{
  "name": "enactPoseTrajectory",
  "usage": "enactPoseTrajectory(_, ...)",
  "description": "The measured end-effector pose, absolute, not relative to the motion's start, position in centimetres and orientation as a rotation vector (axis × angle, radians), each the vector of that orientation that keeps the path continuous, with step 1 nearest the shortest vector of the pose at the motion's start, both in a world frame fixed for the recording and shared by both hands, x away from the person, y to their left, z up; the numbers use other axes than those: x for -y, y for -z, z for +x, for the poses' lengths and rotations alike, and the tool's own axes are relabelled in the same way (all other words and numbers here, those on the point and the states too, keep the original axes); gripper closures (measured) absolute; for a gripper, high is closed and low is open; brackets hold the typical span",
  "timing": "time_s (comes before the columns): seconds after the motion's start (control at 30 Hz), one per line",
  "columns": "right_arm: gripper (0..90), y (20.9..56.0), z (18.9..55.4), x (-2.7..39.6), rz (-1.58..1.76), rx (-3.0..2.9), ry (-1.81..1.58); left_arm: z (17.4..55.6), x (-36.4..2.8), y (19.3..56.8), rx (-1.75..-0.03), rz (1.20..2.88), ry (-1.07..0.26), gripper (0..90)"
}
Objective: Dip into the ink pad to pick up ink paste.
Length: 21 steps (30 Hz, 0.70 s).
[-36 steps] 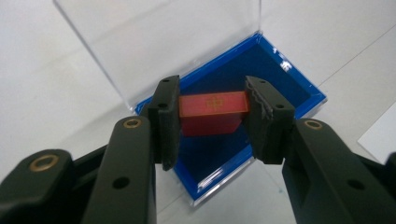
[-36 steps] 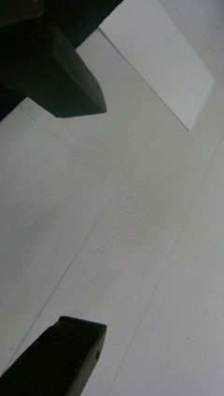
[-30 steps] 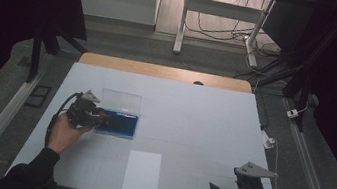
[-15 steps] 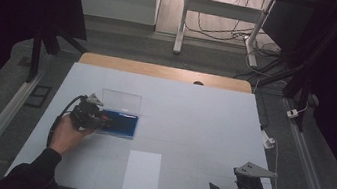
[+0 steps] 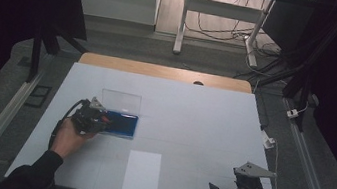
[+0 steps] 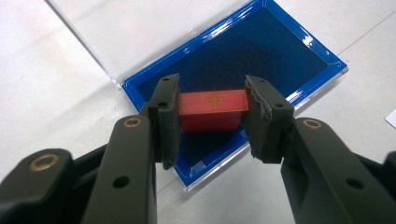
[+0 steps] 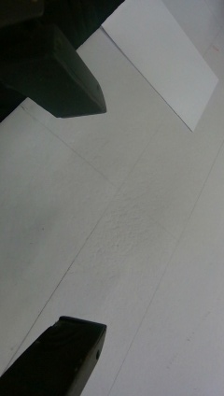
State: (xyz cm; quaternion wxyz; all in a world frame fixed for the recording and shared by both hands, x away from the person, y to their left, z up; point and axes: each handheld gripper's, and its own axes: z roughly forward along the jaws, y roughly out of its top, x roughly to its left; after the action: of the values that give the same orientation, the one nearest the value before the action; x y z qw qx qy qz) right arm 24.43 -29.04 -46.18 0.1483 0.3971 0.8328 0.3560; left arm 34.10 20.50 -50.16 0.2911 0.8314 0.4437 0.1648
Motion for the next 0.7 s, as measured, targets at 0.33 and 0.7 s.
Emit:
enactPoseTrajectory(0.33,0.0,46.2,24.4,29.1,1.143,-2.397,-1.023,34.5,-21.1,50.3,-1.205,2.181,-0.374,59.1)
enactPoseTrajectory(0.7,0.0,46.2,24.5,29.0,1.142,-2.399,-1.02,34.7,-21.1,50.1,-1.215,2.185,-0.358,59.0)
